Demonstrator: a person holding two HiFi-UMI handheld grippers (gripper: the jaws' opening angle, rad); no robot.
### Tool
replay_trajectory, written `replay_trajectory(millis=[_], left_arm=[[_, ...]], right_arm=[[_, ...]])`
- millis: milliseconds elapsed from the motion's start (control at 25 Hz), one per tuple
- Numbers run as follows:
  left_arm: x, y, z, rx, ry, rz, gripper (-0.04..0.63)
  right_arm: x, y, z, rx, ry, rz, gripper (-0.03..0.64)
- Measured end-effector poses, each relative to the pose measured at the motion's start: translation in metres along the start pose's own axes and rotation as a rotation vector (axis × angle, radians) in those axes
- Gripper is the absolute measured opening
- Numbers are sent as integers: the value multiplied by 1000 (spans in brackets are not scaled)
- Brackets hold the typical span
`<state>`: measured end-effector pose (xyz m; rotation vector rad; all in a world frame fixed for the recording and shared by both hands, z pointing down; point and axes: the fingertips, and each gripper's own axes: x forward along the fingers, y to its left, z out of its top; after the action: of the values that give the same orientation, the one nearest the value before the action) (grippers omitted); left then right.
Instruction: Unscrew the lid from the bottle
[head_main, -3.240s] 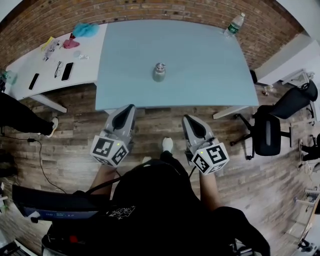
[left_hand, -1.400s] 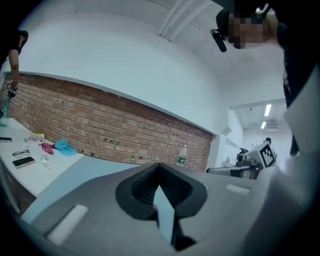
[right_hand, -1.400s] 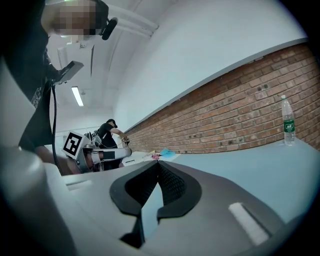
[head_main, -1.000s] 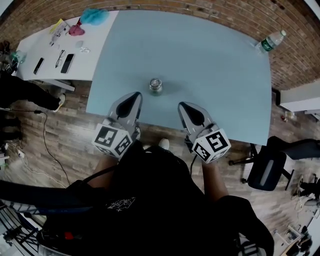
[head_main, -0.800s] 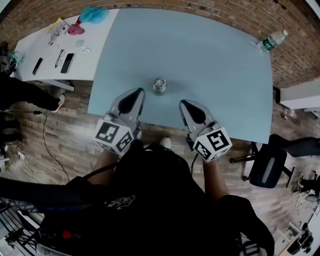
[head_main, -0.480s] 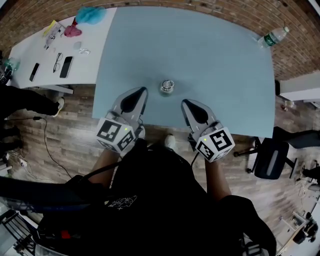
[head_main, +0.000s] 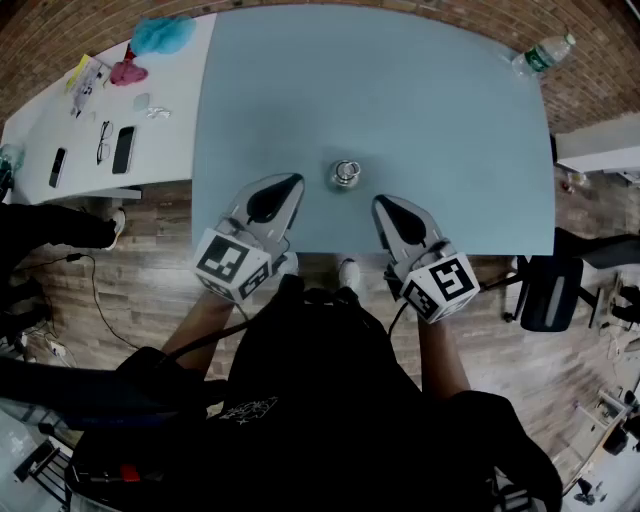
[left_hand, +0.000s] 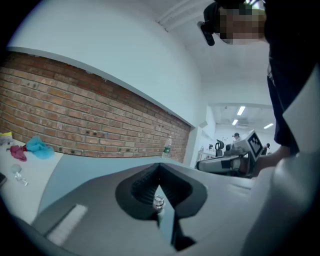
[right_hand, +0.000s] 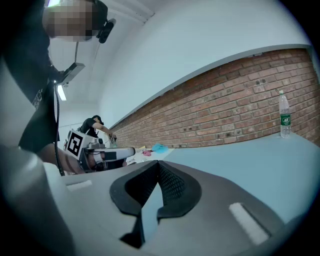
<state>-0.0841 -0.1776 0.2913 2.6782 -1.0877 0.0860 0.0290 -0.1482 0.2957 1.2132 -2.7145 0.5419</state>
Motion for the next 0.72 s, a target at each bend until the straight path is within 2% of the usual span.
replay_trajectory(millis=[200, 320, 480, 720], left_arm=[[11, -4, 2, 101, 33, -98, 0], [16, -5, 0, 137, 31, -123, 0], [18, -1, -8, 140, 35, -105, 0], [24, 3, -20, 95, 19, -54, 0]], right_arm=[[2, -10, -5, -17, 19, -23, 2], [4, -16, -8, -20, 21, -35, 2], [8, -19, -8, -19, 3, -44, 2], [12, -23, -10, 10, -23, -66, 2]])
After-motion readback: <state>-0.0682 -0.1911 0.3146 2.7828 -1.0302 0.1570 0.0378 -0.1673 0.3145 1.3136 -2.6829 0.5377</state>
